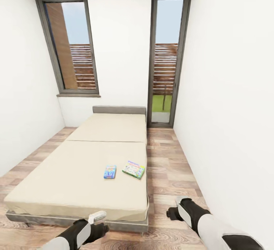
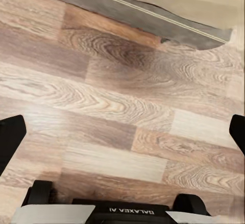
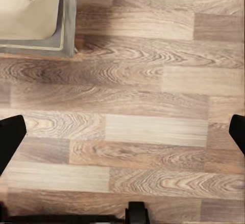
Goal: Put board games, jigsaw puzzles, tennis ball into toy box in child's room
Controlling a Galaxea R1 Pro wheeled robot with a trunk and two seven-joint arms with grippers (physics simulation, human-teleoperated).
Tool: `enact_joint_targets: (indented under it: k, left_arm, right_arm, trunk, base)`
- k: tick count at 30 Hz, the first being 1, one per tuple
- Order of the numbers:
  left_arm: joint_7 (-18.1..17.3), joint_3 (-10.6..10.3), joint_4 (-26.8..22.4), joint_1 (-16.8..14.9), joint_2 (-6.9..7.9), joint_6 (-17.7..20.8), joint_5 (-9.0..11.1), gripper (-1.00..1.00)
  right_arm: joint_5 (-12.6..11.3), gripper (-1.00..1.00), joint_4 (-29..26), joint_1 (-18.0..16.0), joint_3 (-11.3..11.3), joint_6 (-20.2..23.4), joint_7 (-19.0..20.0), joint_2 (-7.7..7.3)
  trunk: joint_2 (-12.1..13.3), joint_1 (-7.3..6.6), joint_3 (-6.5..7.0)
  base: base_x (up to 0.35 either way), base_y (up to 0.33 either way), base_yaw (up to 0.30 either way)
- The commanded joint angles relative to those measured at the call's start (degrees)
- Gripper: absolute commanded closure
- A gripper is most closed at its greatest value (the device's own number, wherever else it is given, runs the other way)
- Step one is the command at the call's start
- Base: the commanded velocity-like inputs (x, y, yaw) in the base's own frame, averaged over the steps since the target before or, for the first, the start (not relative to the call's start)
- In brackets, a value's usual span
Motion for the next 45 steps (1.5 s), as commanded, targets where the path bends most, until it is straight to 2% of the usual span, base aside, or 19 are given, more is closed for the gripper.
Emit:
enact_joint_targets:
  k: [1, 4, 9, 12, 14, 17, 19, 20, 22, 25, 30, 33, 34, 38, 45]
  left_arm:
    - [-0.05, 0.48, -0.60, -1.42, -0.26, 1.28, 0.23, -1.00]
    - [-0.07, 0.57, -1.24, -2.71, -0.48, 2.13, 0.42, -1.00]
    - [-0.34, 0.77, -4.75, -7.14, -1.41, 4.81, 1.64, -1.00]
    - [-0.39, 0.80, -5.77, -8.09, -1.61, 5.26, 2.11, -1.00]
    - [-0.45, 0.84, -7.91, -9.66, -1.95, 5.95, 3.43, -1.00]
    - [-0.46, 0.84, -9.06, -10.19, -2.11, 6.29, 4.33, -1.00]
    - [-0.52, 0.69, -11.56, -10.75, -2.55, 7.24, 6.33, -1.00]
    - [-0.52, 0.69, -11.56, -10.75, -2.55, 7.24, 6.33, -1.00]
    - [-0.68, 0.50, -14.00, -10.46, -3.15, 8.16, 8.09, -1.00]
    - [-0.87, 0.41, -15.11, -9.98, -3.43, 8.48, 8.75, -1.00]
    - [-2.71, -0.08, -19.39, -7.59, -4.03, 9.22, 10.20, -1.00]
    - [-3.31, -0.18, -20.30, -6.98, -4.06, 9.31, 10.38, -1.00]
    - [-4.71, -0.38, -22.51, -5.08, -4.04, 9.48, 10.69, -1.00]
    - [-5.50, -0.50, -23.93, -3.67, -3.96, 9.59, 10.87, -1.00]
    - [-5.84, -0.50, -24.51, -3.04, -3.90, 9.61, 10.95, -1.00]
  right_arm:
    - [-0.11, -1.00, -0.44, -1.32, -0.08, 0.63, -0.24, 0.04]
    - [-0.13, -1.00, -0.81, -2.52, -0.10, 0.85, -0.27, 0.06]
    - [-0.20, -1.00, -3.07, -6.36, -0.13, 1.39, -0.31, 0.00]
    - [-0.29, -1.00, -3.97, -7.22, -0.16, 1.54, -0.30, -0.06]
    - [-0.63, -1.00, -6.11, -8.86, -0.25, 2.37, -0.26, -0.19]
    - [-0.89, -1.00, -7.22, -9.54, -0.29, 3.19, -0.23, -0.27]
    - [-1.65, -1.00, -9.40, -10.49, -0.33, 5.47, -0.07, -0.35]
    - [-1.65, -1.00, -9.40, -10.49, -0.33, 5.47, -0.07, -0.35]
    - [-2.59, -1.00, -11.64, -10.83, -0.34, 7.65, 0.37, -0.45]
    - [-3.01, -1.00, -12.92, -10.92, -0.30, 8.44, 0.82, -0.48]
    - [-3.79, -1.00, -16.88, -10.14, -0.08, 10.29, 3.75, -0.53]
    - [-3.86, -1.00, -17.58, -9.70, 0.02, 10.55, 4.61, -0.54]
    - [-4.00, -1.00, -19.22, -8.65, 0.29, 11.07, 7.26, -0.59]
    - [-4.02, -1.00, -20.55, -7.97, 0.38, 11.33, 10.16, -0.59]
    - [-3.99, -1.00, -21.13, -7.69, 0.44, 11.75, 11.30, -0.46]
  trunk:
    - [-0.05, 0.01, -0.09]
    - [-0.05, 0.01, -0.09]
    - [-0.05, 0.01, -0.09]
    - [-0.05, 0.01, -0.09]
    - [-0.05, 0.01, -0.09]
    - [-0.05, 0.01, -0.09]
    - [-0.05, 0.01, -0.09]
    - [-0.05, 0.01, -0.09]
    - [-0.05, 0.01, -0.09]
    - [-0.05, 0.01, -0.09]
    - [-0.05, 0.01, -0.09]
    - [-0.05, 0.01, -0.09]
    - [-0.05, 0.01, -0.09]
    - [-0.05, 0.01, -0.09]
    - [-0.05, 0.01, -0.09]
  base:
    - [0.000, 0.000, 0.041]
    - [0.000, 0.000, 0.035]
    - [0.000, 0.000, 0.020]
    - [0.000, 0.000, 0.012]
    - [0.000, 0.000, 0.008]
    - [0.000, 0.000, 0.006]
    - [0.000, 0.000, 0.004]
    - [0.000, 0.000, 0.004]
    - [0.000, 0.000, 0.003]
    - [0.000, 0.000, 0.002]
    - [0.000, 0.000, 0.001]
    - [0.000, 0.000, 0.000]
    - [0.000, 0.000, 0.000]
    - [0.009, 0.002, 0.000]
    - [0.088, 0.053, 0.000]
